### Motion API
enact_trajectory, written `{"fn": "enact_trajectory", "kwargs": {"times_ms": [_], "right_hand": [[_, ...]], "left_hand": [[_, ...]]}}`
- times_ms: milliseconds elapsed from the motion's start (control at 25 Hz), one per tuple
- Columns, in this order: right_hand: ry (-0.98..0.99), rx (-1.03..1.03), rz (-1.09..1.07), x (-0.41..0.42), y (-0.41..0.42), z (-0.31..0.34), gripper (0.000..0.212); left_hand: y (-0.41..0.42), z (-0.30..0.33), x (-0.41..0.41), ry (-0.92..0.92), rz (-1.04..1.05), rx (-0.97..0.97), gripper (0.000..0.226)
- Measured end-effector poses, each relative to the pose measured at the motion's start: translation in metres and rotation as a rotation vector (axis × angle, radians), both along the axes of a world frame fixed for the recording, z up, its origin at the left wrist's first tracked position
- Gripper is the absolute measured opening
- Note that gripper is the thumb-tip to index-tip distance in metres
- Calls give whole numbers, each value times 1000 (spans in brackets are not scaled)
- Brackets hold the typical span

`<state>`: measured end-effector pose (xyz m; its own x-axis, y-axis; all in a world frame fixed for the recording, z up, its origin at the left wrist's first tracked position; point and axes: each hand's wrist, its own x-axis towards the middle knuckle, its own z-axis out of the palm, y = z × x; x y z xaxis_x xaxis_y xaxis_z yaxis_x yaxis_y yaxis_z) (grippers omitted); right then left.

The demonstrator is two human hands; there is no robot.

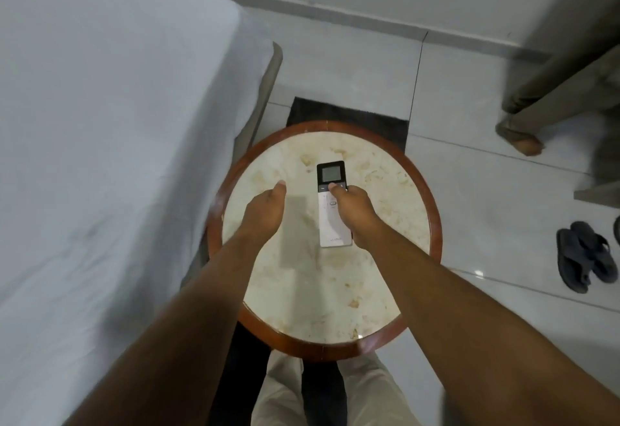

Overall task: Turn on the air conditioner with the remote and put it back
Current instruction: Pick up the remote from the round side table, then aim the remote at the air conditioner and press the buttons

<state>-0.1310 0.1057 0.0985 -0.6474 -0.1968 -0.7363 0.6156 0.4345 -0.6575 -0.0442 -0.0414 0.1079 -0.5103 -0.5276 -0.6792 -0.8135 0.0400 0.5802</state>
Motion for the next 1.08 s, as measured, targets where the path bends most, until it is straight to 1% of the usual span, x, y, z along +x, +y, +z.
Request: {"fn": "enact_trajectory", "kwargs": {"times_ms": [80,160,200,280,360,400,440,520,640,760,920,1080], "right_hand": [[44,-16,-10,-13,-6,32,23],[83,-39,-32,-28,-13,71,20],[100,-59,-51,-36,-17,92,19],[142,-83,-74,-52,-25,138,19],[197,-108,-72,-68,-35,189,20],[238,-140,-73,-77,-41,221,20],[279,-175,-78,-87,-47,250,20],[377,-230,-81,-104,-58,314,19],[522,-311,-93,-116,-66,414,17],[618,-361,-112,-118,-69,486,13],[734,-453,-111,-108,-74,565,14],[801,-496,-97,-94,-79,613,13]], "left_hand": [[-19,34,-10,58,-14,-38,69],[-36,74,-28,176,-5,-52,63],[-44,96,-38,230,-48,-126,61],[-62,141,-56,279,-249,-402,68],[-80,192,-70,308,-420,-663,95],[-89,225,-77,350,-441,-775,107],[-100,255,-84,389,-436,-865,114],[-118,317,-97,462,-439,-1059,118],[-139,402,-105,557,-417,-1309,113],[-151,460,-107,603,-390,-1481,110],[-155,527,-102,672,-310,-1672,110],[-154,569,-97,708,-245,-1801,111]]}}
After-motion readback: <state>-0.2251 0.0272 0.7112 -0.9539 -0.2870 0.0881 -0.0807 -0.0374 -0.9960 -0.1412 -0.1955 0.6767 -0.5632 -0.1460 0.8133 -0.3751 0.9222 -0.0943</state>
